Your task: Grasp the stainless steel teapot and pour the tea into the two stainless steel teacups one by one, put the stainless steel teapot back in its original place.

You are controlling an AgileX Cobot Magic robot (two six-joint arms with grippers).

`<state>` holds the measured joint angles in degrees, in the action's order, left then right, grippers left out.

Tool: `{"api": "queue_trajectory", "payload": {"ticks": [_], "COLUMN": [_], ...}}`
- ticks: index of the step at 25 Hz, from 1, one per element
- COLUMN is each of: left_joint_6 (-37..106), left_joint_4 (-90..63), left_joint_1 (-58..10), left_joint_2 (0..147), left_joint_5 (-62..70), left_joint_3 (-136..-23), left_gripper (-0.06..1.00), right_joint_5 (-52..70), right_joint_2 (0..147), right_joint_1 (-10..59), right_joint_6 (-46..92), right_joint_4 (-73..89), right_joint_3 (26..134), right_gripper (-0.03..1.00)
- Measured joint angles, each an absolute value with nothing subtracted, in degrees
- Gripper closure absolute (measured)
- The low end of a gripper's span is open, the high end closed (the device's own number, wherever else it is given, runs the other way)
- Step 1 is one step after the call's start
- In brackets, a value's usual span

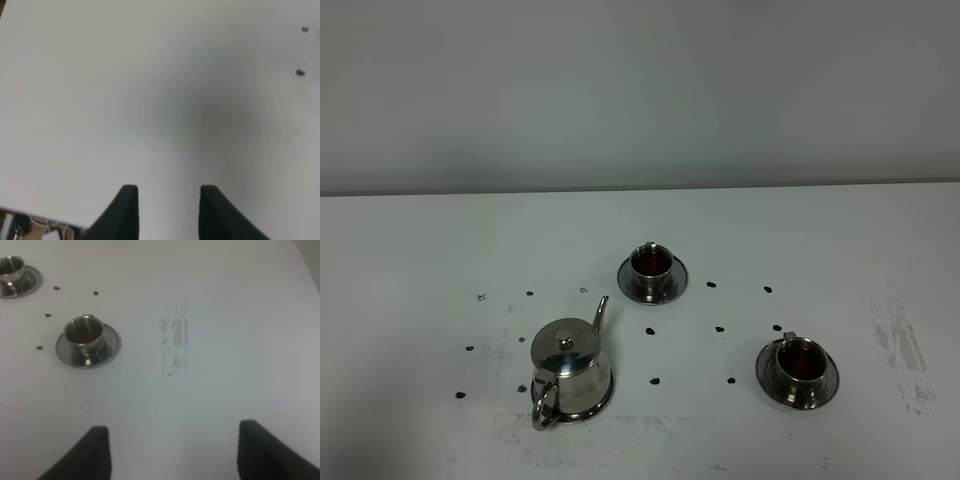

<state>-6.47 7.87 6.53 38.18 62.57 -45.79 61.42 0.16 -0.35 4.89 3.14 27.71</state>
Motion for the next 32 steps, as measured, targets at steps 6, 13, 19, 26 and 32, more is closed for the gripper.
{"api": "queue_trajectory", "payload": {"ticks": [6, 13, 19, 26, 32], "left_joint_6": [-5.2, -0.4, 1.2, 3.3, 5.3], "left_joint_4": [4.5, -0.5, -0.9, -4.1, -5.3], "left_joint_1": [8.4, 8.5, 8.6, 8.6, 8.6], "left_joint_2": [24.0, 14.1, 11.1, 11.1, 10.6], "left_joint_5": [65.1, 64.7, 64.1, 64.8, 61.2], "left_joint_3": [-38.3, -31.5, -31.0, -31.0, -29.2], "left_gripper": [0.59, 0.59, 0.59, 0.59, 0.59], "right_joint_5": [61.4, 61.4, 61.4, 61.4, 61.4], "right_joint_2": [0.2, 0.2, 0.2, 0.2, 0.2], "right_joint_1": [-0.3, -0.3, -0.3, -0.3, -0.3], "right_joint_6": [4.9, 4.9, 4.9, 4.9, 4.9], "right_joint_4": [3.1, 3.1, 3.1, 3.1, 3.1], "right_joint_3": [27.7, 27.7, 27.7, 27.7, 27.7], "right_gripper": [0.41, 0.41, 0.41, 0.41, 0.41]}}
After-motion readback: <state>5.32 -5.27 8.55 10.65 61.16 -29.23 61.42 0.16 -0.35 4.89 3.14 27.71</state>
